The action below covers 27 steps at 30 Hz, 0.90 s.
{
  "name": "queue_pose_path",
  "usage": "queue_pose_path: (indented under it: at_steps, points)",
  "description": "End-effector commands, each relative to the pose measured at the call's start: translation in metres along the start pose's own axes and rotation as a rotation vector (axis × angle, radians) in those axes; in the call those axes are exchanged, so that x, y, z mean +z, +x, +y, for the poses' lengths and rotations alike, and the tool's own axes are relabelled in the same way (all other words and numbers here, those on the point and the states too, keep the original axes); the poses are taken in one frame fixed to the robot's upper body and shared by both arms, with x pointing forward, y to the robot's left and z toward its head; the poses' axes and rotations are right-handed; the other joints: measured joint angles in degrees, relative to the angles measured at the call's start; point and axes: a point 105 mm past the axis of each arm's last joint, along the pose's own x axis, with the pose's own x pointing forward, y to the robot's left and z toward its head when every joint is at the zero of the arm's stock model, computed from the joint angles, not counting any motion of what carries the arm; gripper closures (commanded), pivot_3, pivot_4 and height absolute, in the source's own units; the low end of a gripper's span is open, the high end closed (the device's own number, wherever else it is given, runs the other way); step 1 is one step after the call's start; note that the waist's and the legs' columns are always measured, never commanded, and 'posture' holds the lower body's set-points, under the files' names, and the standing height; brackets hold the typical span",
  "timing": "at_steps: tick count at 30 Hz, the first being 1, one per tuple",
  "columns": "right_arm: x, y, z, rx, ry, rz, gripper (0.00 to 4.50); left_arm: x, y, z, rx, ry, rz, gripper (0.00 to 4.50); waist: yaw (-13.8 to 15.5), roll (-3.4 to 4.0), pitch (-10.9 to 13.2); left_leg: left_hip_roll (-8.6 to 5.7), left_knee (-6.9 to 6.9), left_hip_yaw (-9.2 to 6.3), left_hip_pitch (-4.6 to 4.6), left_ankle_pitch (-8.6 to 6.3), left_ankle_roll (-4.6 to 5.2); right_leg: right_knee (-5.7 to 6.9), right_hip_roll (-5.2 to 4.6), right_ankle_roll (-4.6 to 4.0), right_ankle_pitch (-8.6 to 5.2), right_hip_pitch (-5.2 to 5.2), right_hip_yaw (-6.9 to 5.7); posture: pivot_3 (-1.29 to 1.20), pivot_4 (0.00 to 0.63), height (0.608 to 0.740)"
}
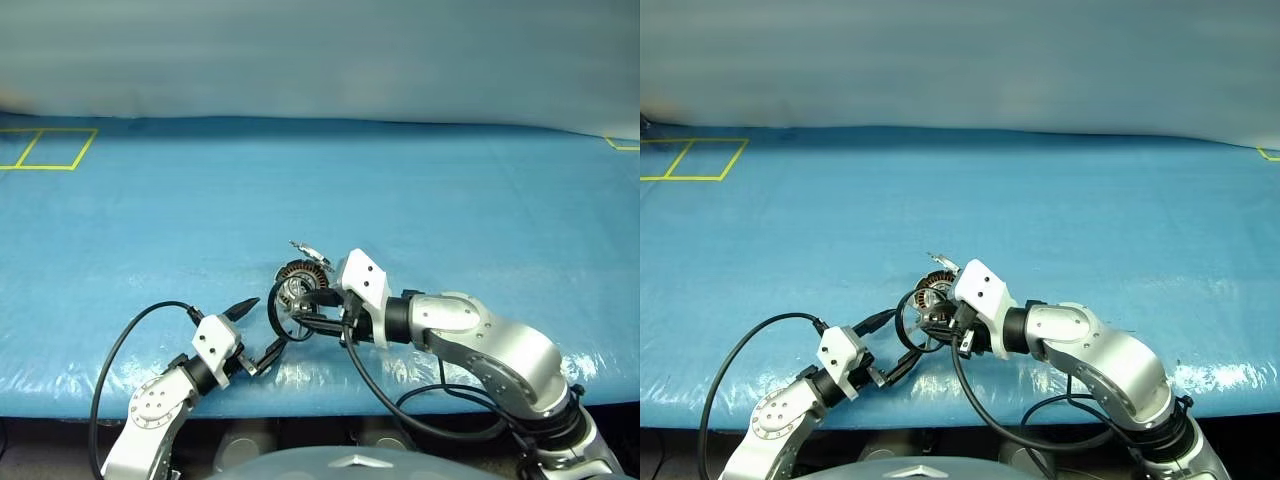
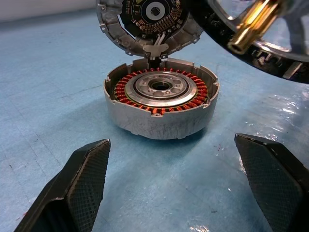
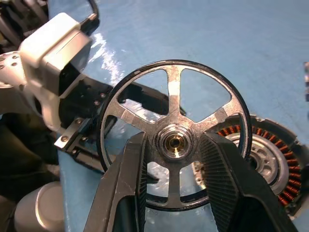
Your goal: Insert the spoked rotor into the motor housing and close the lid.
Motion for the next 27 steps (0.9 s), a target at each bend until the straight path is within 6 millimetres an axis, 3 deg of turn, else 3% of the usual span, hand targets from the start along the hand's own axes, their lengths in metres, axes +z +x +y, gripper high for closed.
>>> queue_pose_path:
  at_steps: [1,27]
  points:
    - [0.010,0.006,-0.009,-0.070,-0.065,-0.044,3.17,0.008,0.000,0.001,0.008,0.008,-0.033,0.00,0.01,0.01,0.00,0.00,0.00,0.00,-0.01,0.00,0.00,0.00,0.00,0.00,0.00,-0.01,0.00,0.00,0.150,0.740]
    - [-0.007,0.011,-0.033,-0.155,-0.193,0.085,3.17,0.009,0.000,0.003,0.027,0.038,-0.045,0.00,-0.01,0.01,0.00,-0.02,-0.01,-0.01,-0.01,0.01,0.00,0.00,0.00,-0.01,0.02,-0.01,0.00,0.00,0.150,0.740]
